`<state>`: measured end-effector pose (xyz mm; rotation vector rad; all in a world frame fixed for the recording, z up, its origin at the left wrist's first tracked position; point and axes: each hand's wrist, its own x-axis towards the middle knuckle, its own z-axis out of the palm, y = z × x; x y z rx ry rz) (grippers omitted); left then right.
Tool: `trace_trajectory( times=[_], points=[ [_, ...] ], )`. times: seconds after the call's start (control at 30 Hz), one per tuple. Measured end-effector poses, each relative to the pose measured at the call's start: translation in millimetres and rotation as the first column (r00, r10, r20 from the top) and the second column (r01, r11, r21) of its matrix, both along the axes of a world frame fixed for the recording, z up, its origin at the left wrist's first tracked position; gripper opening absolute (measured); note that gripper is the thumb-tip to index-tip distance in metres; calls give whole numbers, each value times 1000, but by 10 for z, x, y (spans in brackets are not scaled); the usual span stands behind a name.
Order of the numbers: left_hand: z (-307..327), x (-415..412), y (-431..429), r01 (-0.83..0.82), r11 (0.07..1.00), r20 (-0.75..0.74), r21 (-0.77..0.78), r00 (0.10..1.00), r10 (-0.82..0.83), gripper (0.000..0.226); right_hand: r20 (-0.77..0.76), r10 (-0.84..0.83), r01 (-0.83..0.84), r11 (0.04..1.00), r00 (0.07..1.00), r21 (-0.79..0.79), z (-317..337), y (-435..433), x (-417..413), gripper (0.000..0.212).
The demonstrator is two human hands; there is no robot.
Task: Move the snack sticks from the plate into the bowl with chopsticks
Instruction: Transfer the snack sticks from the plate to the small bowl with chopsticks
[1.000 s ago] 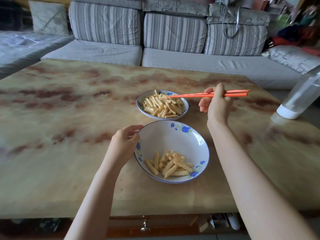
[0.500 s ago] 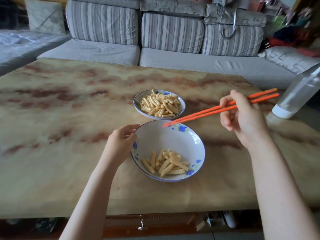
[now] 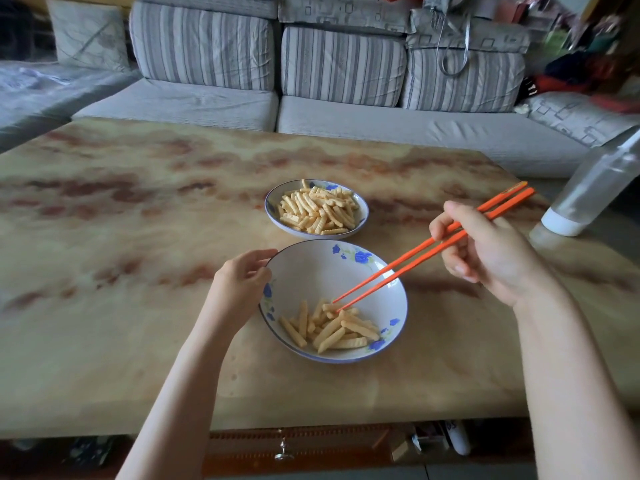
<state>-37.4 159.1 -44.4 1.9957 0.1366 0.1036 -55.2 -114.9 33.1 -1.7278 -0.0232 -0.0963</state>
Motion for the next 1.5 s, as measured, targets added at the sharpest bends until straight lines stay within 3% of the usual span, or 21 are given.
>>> trace_trajectory(
  times=[0.3,0.5,0.63,0.83,1.07,1.27,1.5],
  points=[
    [-10,6,4,-8,1000,-2,-16,1000,8,41,47,-156,144,968,987,204,-63,15,75,43],
    [-8,7,5,-6,1000,-8,-18,1000,5,41,101,-360,280,849,928,448,-73,84,181,36],
    [-14,11,8,-4,1000,-11,-26,1000,4,41,106,-485,371,775,868,512,-78,240,296,35],
    [-10,14,3,-10,1000,-15,-28,1000,9,41,117,-546,441,769,829,462,-143,495,574,39],
    [-11,32,5,-10,1000,-22,-26,1000,9,40,175,-471,389,848,865,360,-187,645,771,43],
    [-10,29,13,-3,1000,-17,-24,1000,3,40,188,-472,388,850,861,357,-203,514,553,42],
    [4,7,2,3,999,-11,-34,1000,-3,41,150,-221,186,958,964,216,-102,180,224,42]
  ],
)
